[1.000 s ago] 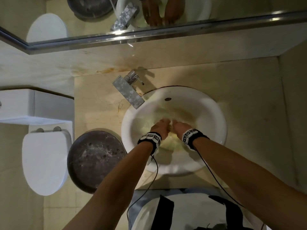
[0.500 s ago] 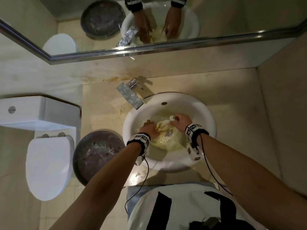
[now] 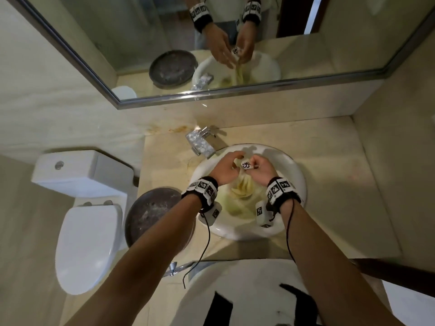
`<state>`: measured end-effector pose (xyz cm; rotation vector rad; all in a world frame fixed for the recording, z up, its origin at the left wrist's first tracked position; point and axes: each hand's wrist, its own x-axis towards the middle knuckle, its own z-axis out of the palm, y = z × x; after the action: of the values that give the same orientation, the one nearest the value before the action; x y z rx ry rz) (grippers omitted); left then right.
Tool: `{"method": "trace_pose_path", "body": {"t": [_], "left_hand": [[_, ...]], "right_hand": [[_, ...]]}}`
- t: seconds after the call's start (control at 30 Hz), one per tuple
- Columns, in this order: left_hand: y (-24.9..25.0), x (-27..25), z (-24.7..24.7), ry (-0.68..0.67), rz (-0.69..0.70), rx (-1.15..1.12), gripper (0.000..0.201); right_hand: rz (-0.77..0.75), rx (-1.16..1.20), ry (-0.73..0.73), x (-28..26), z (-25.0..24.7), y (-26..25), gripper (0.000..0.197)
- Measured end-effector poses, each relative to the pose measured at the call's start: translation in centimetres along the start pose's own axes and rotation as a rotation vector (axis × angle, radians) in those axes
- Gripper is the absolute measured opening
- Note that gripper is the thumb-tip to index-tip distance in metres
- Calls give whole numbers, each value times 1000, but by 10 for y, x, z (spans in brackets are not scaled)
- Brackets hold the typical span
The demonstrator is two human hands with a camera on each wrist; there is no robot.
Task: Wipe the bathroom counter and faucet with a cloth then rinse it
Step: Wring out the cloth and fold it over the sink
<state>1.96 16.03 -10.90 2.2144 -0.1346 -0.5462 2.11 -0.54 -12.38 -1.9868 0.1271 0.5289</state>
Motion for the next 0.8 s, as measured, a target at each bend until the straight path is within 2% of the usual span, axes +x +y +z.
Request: {"method": "trace_pose_path", "body": {"t": [0.17, 0.33, 0.43, 0.57, 0.7, 0.8], "left_hand": [[32, -20, -24, 65, 99, 52, 42], [52, -29, -48, 105, 242, 211, 22], [63, -35, -65, 161, 237, 218, 6], [72, -40, -79, 205, 176, 239, 13], [83, -46, -88, 178, 194, 268, 8], [86, -51, -94, 257, 248, 276, 13]], "right_hand": [[-163, -49, 15, -9, -20, -36, 39], [-328, -156, -49, -14, -40, -79, 41], [-377, -210, -54, -13, -49, -100, 35], [-400, -234, -60, -13, -54, -119, 30], [-386, -247, -45, -15, -53, -129, 27], [-345, -258, -50, -18, -56, -130, 32]]}}
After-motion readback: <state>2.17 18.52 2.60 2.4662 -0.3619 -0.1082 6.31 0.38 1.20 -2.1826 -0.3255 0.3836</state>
